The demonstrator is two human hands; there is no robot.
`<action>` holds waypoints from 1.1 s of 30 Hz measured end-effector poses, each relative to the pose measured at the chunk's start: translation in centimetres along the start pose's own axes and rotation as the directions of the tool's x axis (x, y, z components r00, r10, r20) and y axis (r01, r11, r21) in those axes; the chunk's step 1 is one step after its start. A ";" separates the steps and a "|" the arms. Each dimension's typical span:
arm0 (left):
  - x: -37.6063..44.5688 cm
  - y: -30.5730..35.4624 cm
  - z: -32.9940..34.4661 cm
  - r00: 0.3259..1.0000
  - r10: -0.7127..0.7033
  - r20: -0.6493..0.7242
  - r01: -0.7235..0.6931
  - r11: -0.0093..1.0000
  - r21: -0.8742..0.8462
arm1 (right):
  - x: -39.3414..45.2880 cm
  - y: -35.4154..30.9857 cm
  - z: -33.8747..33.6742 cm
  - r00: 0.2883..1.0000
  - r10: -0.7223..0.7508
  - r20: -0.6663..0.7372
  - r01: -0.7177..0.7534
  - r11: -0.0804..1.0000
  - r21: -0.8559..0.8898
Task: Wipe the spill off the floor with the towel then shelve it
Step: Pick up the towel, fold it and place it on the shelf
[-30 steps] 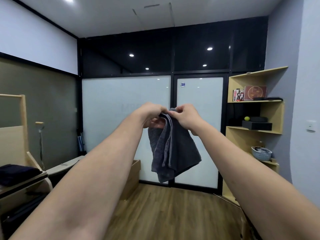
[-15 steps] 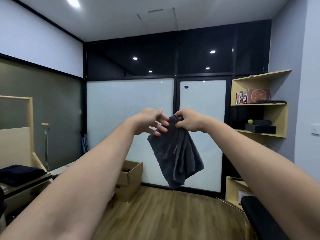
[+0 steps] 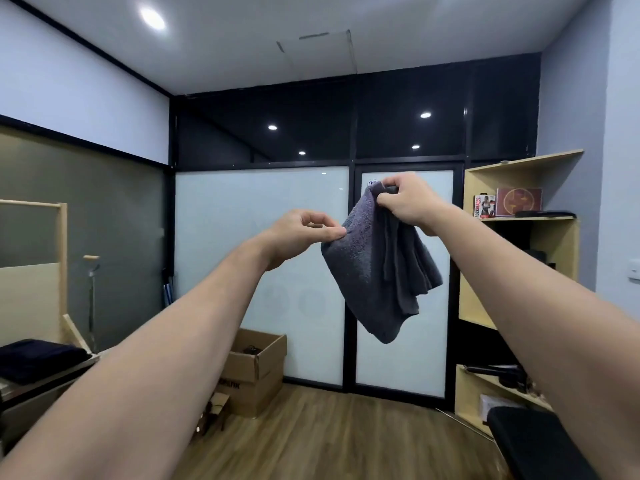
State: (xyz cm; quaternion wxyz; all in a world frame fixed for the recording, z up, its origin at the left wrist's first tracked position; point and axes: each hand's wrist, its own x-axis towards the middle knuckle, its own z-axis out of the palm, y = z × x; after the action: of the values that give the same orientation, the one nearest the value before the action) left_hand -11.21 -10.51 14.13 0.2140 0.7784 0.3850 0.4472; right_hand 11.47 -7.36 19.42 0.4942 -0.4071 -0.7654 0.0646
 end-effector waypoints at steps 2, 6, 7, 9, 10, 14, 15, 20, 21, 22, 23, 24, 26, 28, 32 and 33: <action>0.5 0.0 0.2 0.999 0.049 -0.001 -0.049 0.998 -0.029 | 0.1 0.3 0.1 1.000 0.011 -0.023 -0.011 1.000 0.004; 1.3 -0.1 0.6 0.999 -0.017 0.047 0.007 0.980 0.199 | 0.4 1.2 0.0 0.999 0.016 -0.037 -0.016 1.000 0.013; 1.6 -0.6 0.5 0.996 -0.060 0.068 0.039 0.961 0.274 | 0.4 1.4 0.1 0.999 0.028 -0.036 -0.027 0.999 0.023; 1.8 -1.6 0.5 0.979 -0.140 0.148 0.075 0.924 0.375 | 0.3 1.9 0.1 0.998 0.038 -0.049 -0.036 0.998 0.051; 1.8 -2.1 0.6 0.971 -0.167 0.171 0.086 0.912 0.401 | 0.2 2.2 0.0 0.998 0.043 -0.050 -0.040 0.997 0.059; 2.1 -3.0 -0.1 0.990 -0.134 0.035 0.122 0.961 0.248 | 0.5 4.4 -0.7 0.995 0.094 -0.043 -0.092 0.995 0.035; 2.4 -3.1 -0.5 0.990 -0.141 -0.019 0.143 0.976 0.162 | 0.7 5.0 -1.0 0.995 0.096 -0.034 -0.095 0.995 0.034; 4.1 -2.6 -0.4 0.966 -0.084 -0.243 0.033 0.977 -0.210 | 1.0 5.6 -1.7 0.996 0.073 -0.042 -0.070 0.996 0.063; 4.5 -1.9 -0.3 0.958 -0.084 -0.274 0.008 0.964 -0.267 | 0.9 5.1 -1.9 0.996 0.060 -0.063 -0.054 0.994 0.093; 4.8 -0.8 -0.4 0.950 -0.076 -0.303 -0.022 0.951 -0.308 | 1.1 4.5 -2.2 0.994 0.049 -0.094 -0.037 0.991 0.128; 5.4 0.2 -0.7 0.942 -0.061 -0.329 -0.057 0.939 -0.339 | 1.5 3.7 -2.6 0.990 0.040 -0.135 -0.016 0.984 0.175; 5.9 1.2 -1.3 0.937 -0.039 -0.347 -0.096 0.927 -0.362 | 1.7 2.9 -3.2 0.981 0.036 -0.192 0.012 0.970 0.242; 6.7 2.2 -2.1 0.938 -0.006 -0.346 -0.139 0.909 -0.393 | 1.6 2.0 -4.2 0.954 0.069 -0.292 0.056 0.915 0.401; 6.3 1.3 -1.2 0.957 -0.060 -0.283 -0.070 0.902 -0.426 | -0.7 2.3 -3.1 0.963 0.139 -0.229 0.004 0.848 0.530; 3.2 -6.9 5.4 0.948 -0.264 -0.180 0.119 0.815 -0.567 | -8.8 8.6 5.2 0.915 0.387 0.113 -0.386 0.756 0.529; 2.1 -8.9 6.9 0.937 -0.307 -0.169 0.165 0.812 -0.560 | -10.7 9.9 6.5 0.874 0.454 0.172 -0.478 0.741 0.472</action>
State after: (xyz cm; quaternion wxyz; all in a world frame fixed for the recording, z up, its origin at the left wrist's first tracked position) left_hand -8.27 -3.32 5.74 0.4272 0.5696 0.3623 0.6015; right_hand 13.64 -6.18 3.65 0.5327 -0.4415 -0.6067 0.3914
